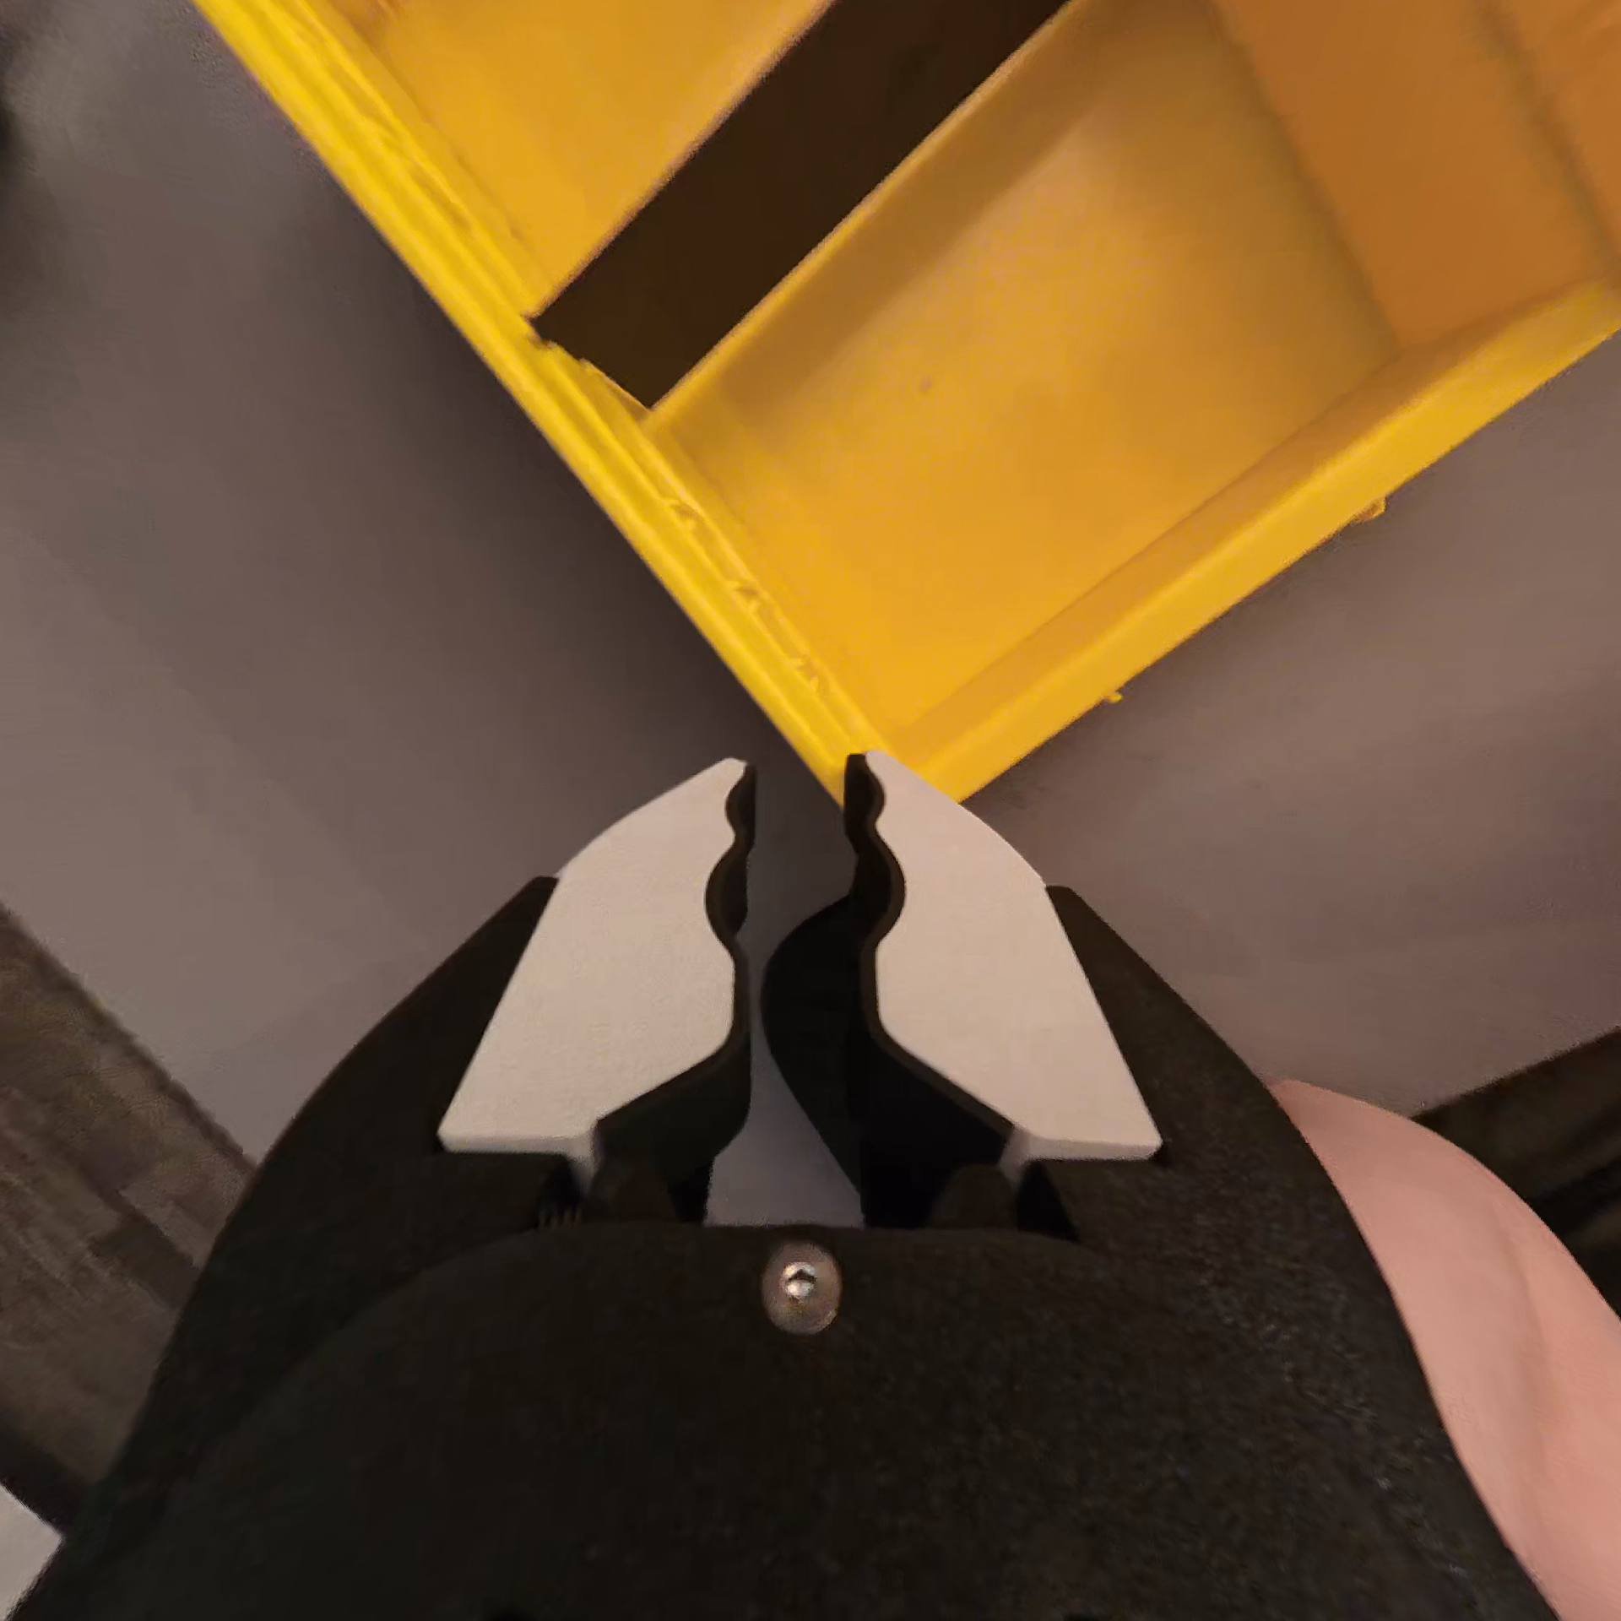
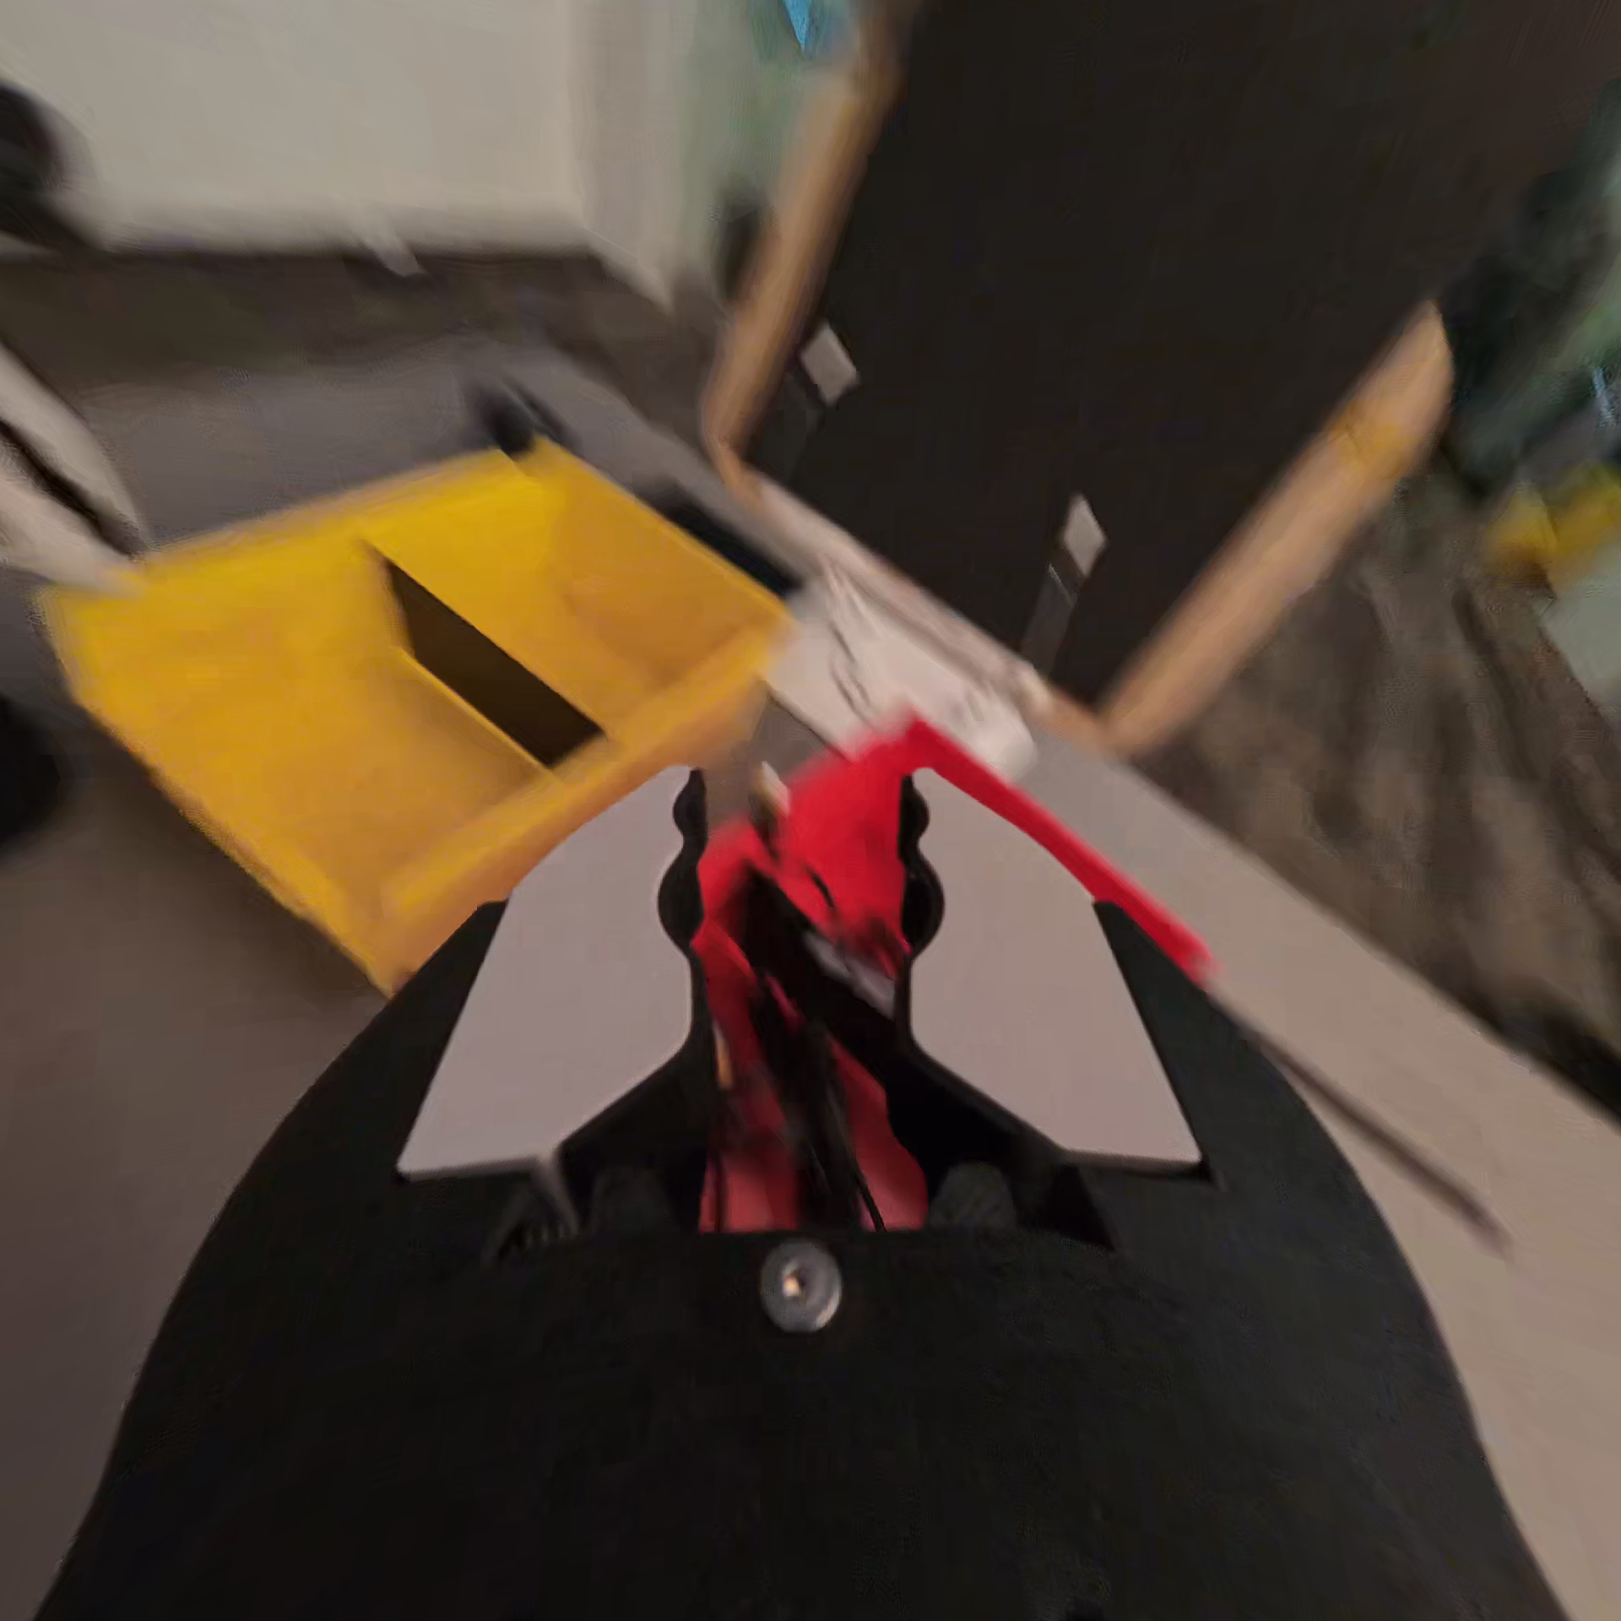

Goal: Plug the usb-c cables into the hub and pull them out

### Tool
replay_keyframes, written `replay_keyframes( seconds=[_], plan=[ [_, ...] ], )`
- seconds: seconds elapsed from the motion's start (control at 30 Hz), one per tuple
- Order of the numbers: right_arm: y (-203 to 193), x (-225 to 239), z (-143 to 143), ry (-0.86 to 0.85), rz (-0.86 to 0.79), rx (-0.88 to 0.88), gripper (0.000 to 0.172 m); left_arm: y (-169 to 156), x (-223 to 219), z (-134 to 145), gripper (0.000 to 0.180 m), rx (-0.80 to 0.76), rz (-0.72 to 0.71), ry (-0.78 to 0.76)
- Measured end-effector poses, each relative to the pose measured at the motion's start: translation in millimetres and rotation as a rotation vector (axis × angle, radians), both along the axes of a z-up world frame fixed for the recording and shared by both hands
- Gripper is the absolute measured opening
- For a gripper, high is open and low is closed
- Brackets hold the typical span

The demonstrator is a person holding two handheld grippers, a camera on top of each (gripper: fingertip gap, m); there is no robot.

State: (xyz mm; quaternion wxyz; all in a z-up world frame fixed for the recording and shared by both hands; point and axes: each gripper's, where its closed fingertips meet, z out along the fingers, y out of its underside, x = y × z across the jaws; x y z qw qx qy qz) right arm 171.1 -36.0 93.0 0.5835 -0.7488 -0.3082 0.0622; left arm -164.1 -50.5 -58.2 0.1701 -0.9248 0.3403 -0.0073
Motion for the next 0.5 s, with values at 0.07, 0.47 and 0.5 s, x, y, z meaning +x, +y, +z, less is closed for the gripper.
replay_keyframes(
  seconds=[0.07,0.47,0.5],
  plan=[
    [-6.1,-49.1,-2.9,0.096,0.141,0.016,0.053,1.0,-4.8,15.8,0.018,0.108,-0.009,0.013],
    [57.1,-131.7,-159.6,-0.149,-0.002,-0.73,0.068,-9.6,-16.3,76.4,0.013,0.518,-0.12,-0.019],
    [56.6,-133.7,-169.3,-0.135,-0.022,-0.799,0.066,-10.0,-14.6,79.3,0.013,0.534,-0.132,-0.021]
  ],
)
